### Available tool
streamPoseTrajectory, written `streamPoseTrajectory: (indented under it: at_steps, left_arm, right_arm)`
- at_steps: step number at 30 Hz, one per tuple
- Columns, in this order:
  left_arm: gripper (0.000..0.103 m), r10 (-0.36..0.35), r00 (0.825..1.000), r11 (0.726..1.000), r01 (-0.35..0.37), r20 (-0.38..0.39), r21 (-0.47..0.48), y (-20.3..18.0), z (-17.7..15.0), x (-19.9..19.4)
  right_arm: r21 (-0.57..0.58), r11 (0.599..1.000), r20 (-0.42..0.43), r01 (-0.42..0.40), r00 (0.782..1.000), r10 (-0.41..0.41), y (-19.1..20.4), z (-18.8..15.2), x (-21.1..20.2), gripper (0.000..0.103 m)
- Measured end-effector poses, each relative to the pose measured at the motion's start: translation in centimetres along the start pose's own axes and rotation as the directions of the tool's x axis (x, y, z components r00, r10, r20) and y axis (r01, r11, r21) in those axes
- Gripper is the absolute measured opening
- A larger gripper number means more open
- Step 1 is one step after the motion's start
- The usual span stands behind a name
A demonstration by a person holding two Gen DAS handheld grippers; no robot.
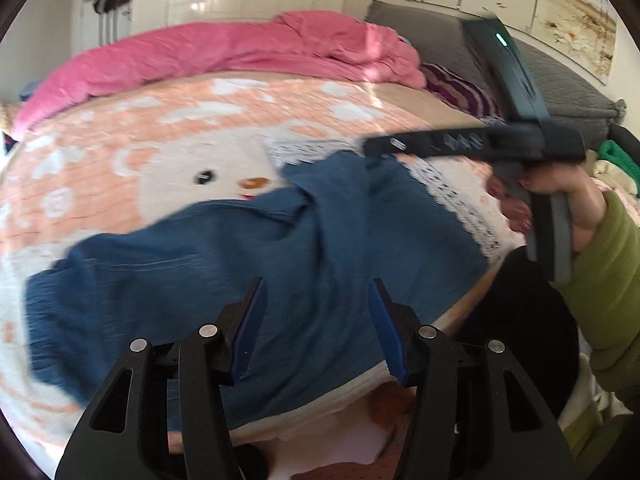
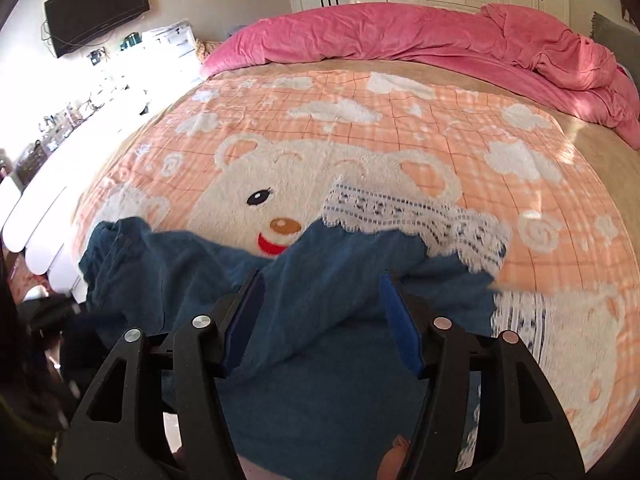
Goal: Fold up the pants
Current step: 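Grasp the lace-trimmed hem with the right tool and lift it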
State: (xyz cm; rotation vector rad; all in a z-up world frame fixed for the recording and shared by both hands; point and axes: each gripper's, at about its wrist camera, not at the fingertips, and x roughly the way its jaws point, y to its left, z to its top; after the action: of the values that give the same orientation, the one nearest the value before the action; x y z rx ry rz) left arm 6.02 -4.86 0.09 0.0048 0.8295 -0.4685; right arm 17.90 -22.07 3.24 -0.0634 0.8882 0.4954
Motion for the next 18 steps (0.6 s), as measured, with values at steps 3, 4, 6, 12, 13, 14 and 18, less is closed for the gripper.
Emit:
streamPoseTrajectory:
  at_steps: [3, 4, 6, 12, 13, 14, 18]
  left_arm:
    - [0.051, -0.038, 0.998, 0.999, 0.038, -0.046, -0.012, -0.9, 0.7, 3.3]
    - [0.050, -0.039, 0.998, 0.999, 0.038, -0.053, -0.023, -1.0, 0.7, 4.1]
    - [0.044, -0.031, 0.997, 0.999, 0.028, -0.066, -0.043, -0.8, 0.8, 5.8]
    - [0.028, -0.092, 0.994, 0.994, 0.089, -0.052, -0.068, -0.2, -0.4, 8.0]
    - [0.028, -0.100, 0.994, 0.994, 0.098, -0.046, -0.055, -0.3, -0.4, 8.1]
    - [0.028, -0.115, 0.993, 0.993, 0.113, -0.039, -0.045, -0.5, -0.5, 8.1]
    - [0.028, -0.132, 0.991, 0.991, 0.132, -0.010, -0.014, -0.7, -1.0, 8.2]
  right_arm:
    - [-0.043, 0.999, -0.034, 0.030, 0.999, -0.031, 0.7, 2.2, 2.4, 0.057]
    - [-0.053, 0.998, -0.053, 0.029, 0.998, -0.031, 0.8, 3.0, 3.5, 0.057]
    - [-0.063, 0.997, -0.088, 0.054, 0.994, -0.060, 1.1, 4.0, 5.3, 0.057]
    - [-0.075, 0.987, -0.201, 0.145, 0.967, -0.158, 1.7, 6.5, 12.6, 0.060]
    - [-0.081, 0.983, -0.221, 0.163, 0.959, -0.177, 1.7, 6.7, 13.7, 0.060]
    - [-0.077, 0.980, -0.238, 0.183, 0.951, -0.196, 1.5, 7.0, 14.6, 0.060]
    - [-0.058, 0.977, -0.263, 0.206, 0.941, -0.214, 0.3, 7.3, 17.1, 0.027]
